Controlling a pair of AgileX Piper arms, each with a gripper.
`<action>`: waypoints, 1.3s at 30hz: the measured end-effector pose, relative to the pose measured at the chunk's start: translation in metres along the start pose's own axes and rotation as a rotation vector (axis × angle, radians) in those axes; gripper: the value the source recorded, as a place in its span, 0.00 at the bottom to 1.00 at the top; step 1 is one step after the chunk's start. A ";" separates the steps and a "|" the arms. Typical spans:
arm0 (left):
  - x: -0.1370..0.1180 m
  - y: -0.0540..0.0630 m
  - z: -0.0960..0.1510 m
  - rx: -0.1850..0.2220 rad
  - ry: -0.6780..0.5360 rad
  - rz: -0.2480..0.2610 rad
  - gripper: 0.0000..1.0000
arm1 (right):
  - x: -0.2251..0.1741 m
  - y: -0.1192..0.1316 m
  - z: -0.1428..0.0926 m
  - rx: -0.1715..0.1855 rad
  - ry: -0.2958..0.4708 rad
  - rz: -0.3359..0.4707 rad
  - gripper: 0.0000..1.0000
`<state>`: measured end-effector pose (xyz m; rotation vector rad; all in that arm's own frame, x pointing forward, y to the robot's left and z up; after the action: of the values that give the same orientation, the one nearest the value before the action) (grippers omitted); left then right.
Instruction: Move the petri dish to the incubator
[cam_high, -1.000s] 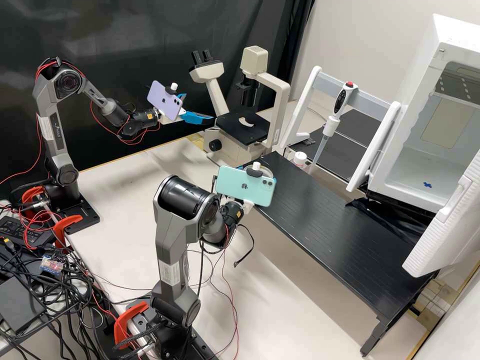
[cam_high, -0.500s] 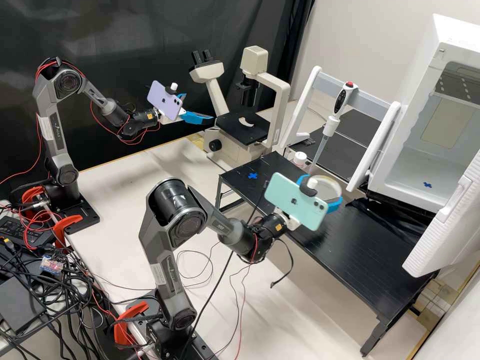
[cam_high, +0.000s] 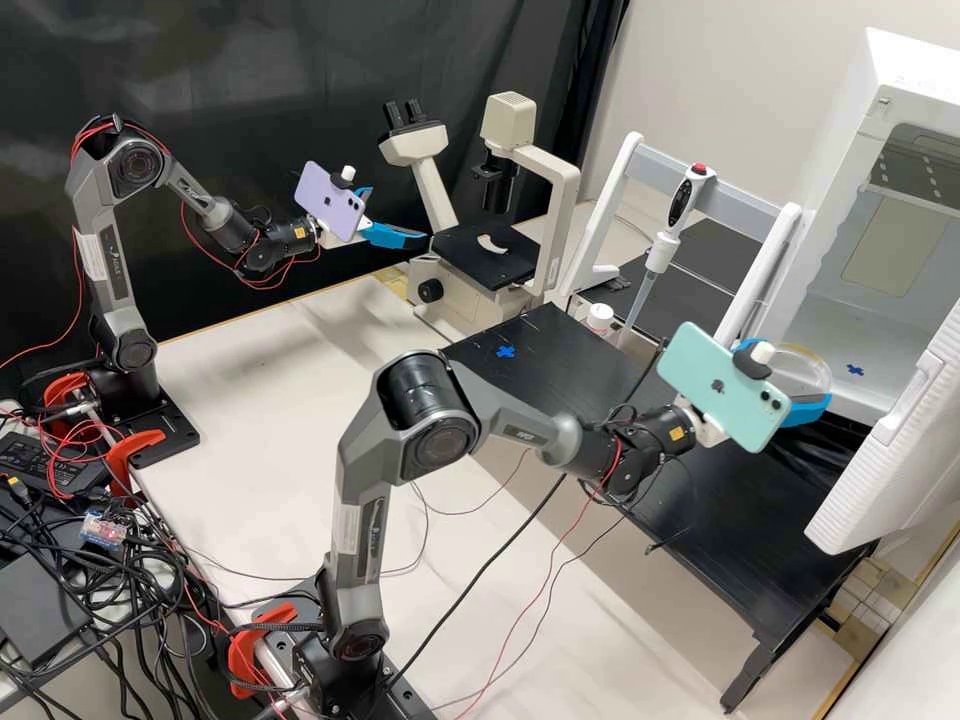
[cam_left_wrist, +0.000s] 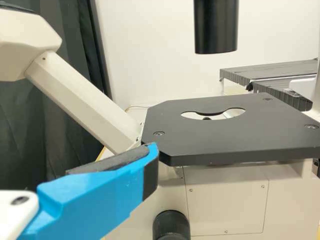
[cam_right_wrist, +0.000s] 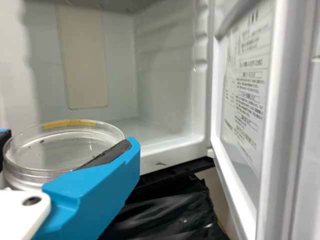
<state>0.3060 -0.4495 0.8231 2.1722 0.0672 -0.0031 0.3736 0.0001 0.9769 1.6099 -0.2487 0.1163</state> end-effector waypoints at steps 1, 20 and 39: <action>0.000 0.000 0.000 0.000 0.000 0.000 1.00 | 0.008 0.001 0.000 0.001 -0.012 -0.005 0.00; 0.000 0.000 0.000 0.000 0.000 0.000 1.00 | 0.133 0.001 0.000 0.061 -0.185 -0.072 0.00; 0.000 0.000 0.000 0.000 0.000 0.000 1.00 | 0.158 -0.025 -0.003 -0.001 -0.181 -0.101 0.00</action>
<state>0.3060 -0.4495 0.8231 2.1722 0.0672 -0.0031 0.5334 -0.0095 0.9886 1.6304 -0.3060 -0.1072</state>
